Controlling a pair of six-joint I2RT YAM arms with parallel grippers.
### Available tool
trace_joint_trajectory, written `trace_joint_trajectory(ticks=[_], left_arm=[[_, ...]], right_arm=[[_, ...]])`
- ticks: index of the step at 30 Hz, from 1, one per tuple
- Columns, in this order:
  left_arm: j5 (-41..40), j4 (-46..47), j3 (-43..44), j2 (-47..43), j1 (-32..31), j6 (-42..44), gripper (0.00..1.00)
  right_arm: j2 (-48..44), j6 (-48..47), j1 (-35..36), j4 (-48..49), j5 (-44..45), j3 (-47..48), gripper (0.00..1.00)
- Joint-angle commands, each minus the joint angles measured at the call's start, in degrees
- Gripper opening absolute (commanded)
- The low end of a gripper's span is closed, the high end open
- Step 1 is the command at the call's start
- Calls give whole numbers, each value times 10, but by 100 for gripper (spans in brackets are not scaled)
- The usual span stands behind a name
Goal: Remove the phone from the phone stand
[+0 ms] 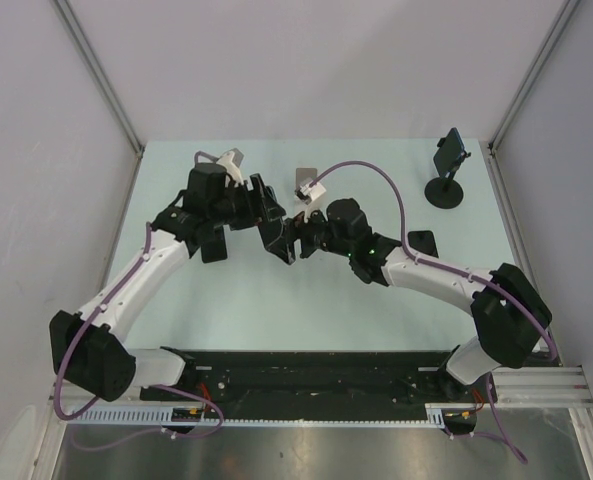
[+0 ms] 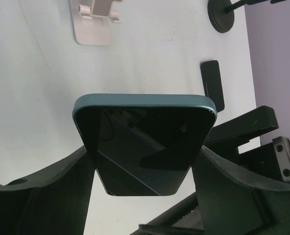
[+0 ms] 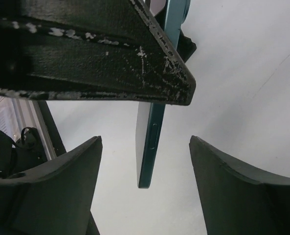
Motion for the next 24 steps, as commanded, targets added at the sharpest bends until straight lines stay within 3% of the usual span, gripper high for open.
trace_joint_trajectory(ticks=[1, 4, 5, 6, 9, 11, 14, 15, 17, 18, 20, 24], left_arm=[[13, 32, 16, -37, -10, -27, 1], [12, 38, 5, -45, -15, -28, 0], [10, 40, 1, -48, -16, -28, 1], [11, 41, -2, -50, -18, -27, 2], [10, 46, -15, -57, -19, -22, 10], [9, 51, -26, -68, -19, -15, 20], [2, 58, -39, -84, -18, 12, 45], [-7, 59, -42, -90, -18, 24, 63], [-12, 60, -50, -104, -12, 35, 88], [-12, 61, -52, -107, -9, 42, 94], [-10, 62, -57, -118, 2, 50, 100], [-15, 62, -67, -135, 21, 80, 100]], right_arm=[[0, 8, 7, 32, 9, 22, 72], [-2, 7, 9, 22, 11, 22, 53], [-2, 8, 9, 20, 11, 22, 43], [-5, 8, 10, 12, 10, 22, 26], [-16, 1, 12, -9, 16, 22, 0], [-22, -2, 11, -23, 18, 22, 0], [-32, -4, 8, -57, 19, 22, 0], [-36, -4, 7, -78, 19, 22, 0], [-42, -7, 2, -114, 18, 21, 0], [-43, -9, -2, -127, 14, 22, 0], [-44, -14, -9, -172, 4, 22, 0], [-48, -25, -25, -252, -12, 16, 0]])
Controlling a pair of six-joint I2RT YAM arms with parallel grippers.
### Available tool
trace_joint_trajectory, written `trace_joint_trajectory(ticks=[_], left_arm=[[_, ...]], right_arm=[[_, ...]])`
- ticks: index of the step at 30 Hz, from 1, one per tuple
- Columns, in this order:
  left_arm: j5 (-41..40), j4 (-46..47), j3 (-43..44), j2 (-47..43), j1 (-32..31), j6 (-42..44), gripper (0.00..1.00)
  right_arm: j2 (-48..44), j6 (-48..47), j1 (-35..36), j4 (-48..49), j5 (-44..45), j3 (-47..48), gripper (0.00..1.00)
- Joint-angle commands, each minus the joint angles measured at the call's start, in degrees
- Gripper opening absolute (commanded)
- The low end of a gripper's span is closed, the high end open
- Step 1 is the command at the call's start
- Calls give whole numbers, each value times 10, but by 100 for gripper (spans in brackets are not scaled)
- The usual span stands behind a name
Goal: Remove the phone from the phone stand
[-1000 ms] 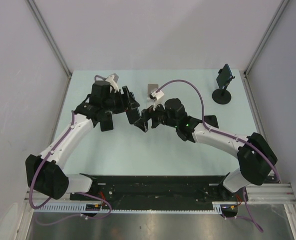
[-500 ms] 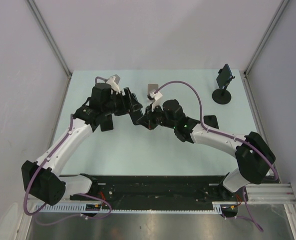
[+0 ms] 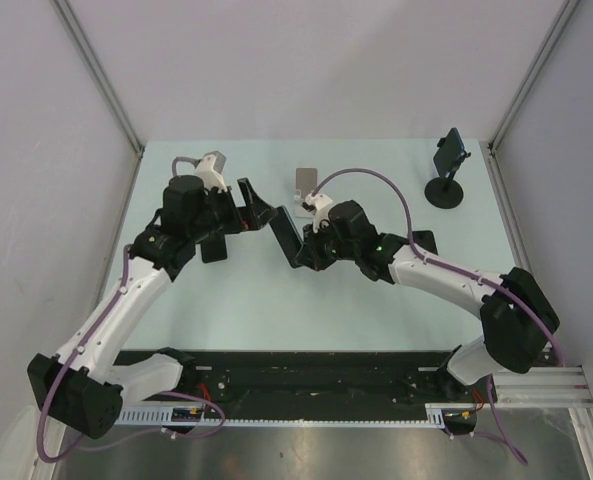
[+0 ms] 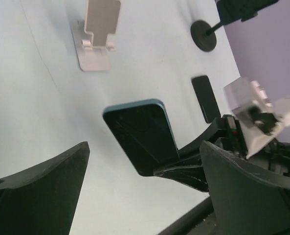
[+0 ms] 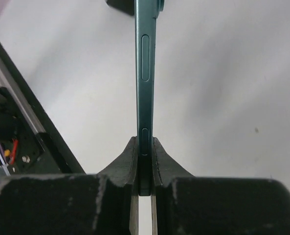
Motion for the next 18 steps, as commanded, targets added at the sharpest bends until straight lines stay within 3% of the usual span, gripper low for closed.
trace_joint_trajectory(ticks=[1, 10, 18], left_arm=[[-15, 25, -16, -34, 19, 51, 100], [-102, 0, -56, -63, 26, 147, 100], [-340, -15, -89, -67, 28, 197, 100]], right_arm=[[-27, -18, -21, -97, -15, 7, 0], [-65, -20, -166, -209, -30, -70, 0], [-32, -53, -298, -272, -45, -72, 0]])
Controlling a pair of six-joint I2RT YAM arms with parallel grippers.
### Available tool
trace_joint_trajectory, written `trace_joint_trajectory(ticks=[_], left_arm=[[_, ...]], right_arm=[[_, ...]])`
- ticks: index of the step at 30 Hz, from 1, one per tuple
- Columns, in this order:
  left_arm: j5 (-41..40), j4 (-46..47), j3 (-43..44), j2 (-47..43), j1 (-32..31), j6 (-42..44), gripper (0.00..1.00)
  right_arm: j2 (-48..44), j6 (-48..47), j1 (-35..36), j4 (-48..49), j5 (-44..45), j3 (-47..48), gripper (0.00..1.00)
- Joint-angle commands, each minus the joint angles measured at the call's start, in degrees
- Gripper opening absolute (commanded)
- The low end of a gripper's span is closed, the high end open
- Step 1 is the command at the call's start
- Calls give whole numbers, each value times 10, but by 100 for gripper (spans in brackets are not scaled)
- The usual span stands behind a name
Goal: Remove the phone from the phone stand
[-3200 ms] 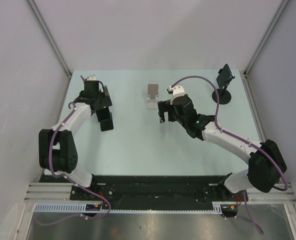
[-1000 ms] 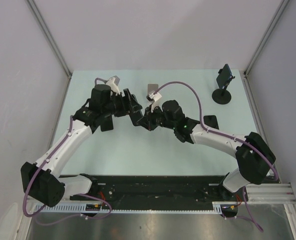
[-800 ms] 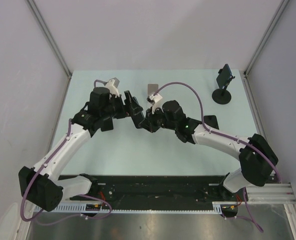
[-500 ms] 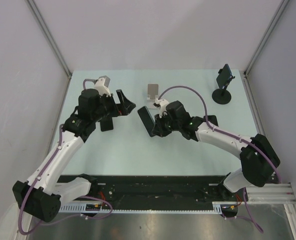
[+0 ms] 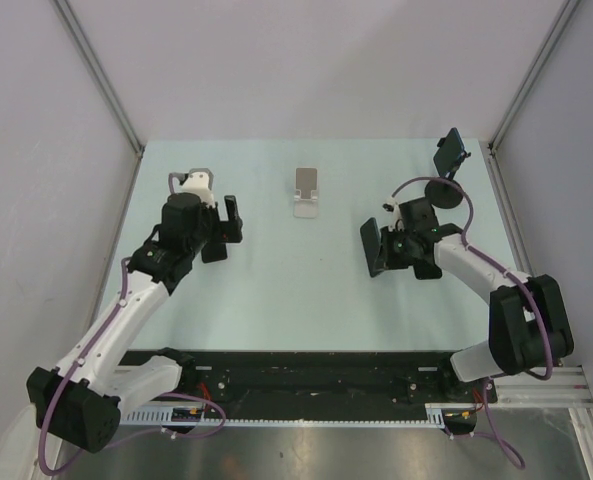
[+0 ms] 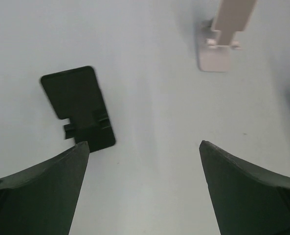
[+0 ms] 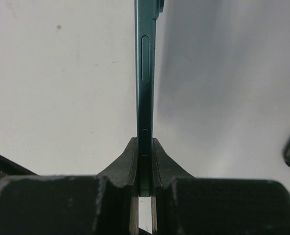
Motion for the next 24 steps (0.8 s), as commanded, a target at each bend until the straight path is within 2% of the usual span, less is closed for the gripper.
trace_joint_trajectory(ticks=[1, 13, 14, 17, 21, 24], left_arm=[[-157, -4, -24, -16, 4, 39, 100], [-201, 5, -47, -10, 5, 31, 100], [-195, 5, -48, -9, 6, 29, 100], [-194, 7, -49, -3, 6, 28, 100], [-193, 9, -47, 4, 6, 28, 100], [-191, 9, -46, 11, 7, 28, 100]], right_arm=[[15, -30, -45, -25, -25, 6, 0], [74, -46, -104, -36, -35, 6, 2], [79, -46, -110, -35, -33, 6, 9], [83, -52, -116, -34, -23, 6, 22], [90, -55, -122, -30, -18, 7, 30], [93, -57, -124, -29, -1, 7, 32]])
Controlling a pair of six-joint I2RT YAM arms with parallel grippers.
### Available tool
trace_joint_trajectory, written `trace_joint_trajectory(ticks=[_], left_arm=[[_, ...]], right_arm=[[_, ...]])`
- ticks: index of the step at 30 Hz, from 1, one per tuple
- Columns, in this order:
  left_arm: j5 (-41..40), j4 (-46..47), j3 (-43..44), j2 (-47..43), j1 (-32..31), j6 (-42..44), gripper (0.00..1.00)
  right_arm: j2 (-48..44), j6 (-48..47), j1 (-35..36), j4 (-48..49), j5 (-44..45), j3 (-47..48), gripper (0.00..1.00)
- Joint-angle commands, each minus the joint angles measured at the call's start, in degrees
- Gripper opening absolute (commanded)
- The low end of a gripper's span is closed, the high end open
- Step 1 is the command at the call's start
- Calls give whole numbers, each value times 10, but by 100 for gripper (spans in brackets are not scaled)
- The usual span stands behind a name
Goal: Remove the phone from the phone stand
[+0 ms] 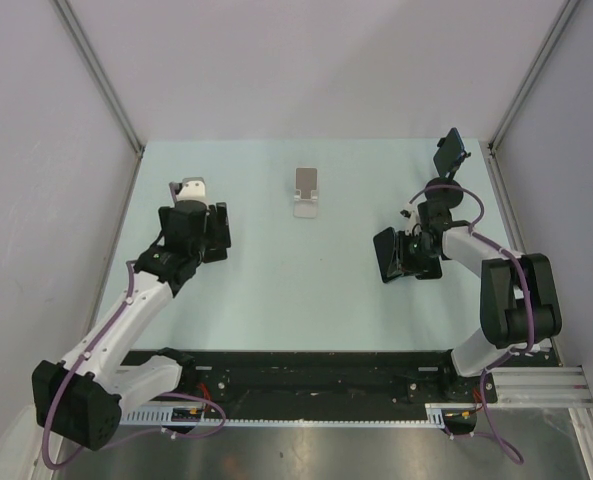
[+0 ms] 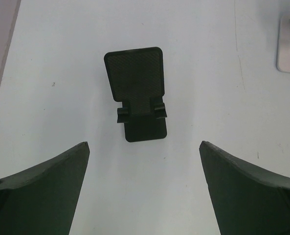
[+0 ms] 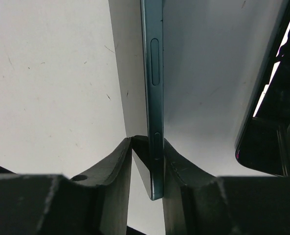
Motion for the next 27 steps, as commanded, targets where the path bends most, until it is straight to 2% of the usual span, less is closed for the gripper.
trace_joint_trajectory(ticks=[1, 5, 9, 17, 24, 27], left_arm=[[-11, 15, 0, 8, 5, 6, 100], [-6, 16, 1, 11, 5, 4, 100], [-4, 16, 1, 12, 5, 4, 100], [7, 16, 1, 13, 5, 1, 100], [11, 17, 0, 14, 5, -4, 100], [12, 16, 0, 14, 5, -4, 100]], right_arm=[[10, -13, -4, -1, 39, 6, 32], [8, -13, -4, -2, 47, 6, 40], [1, -8, -3, -4, 66, 7, 44], [-32, 1, 11, 1, 128, 7, 61], [-79, 22, 64, 2, 211, 28, 73], [-85, 33, 105, 15, 203, 38, 81]])
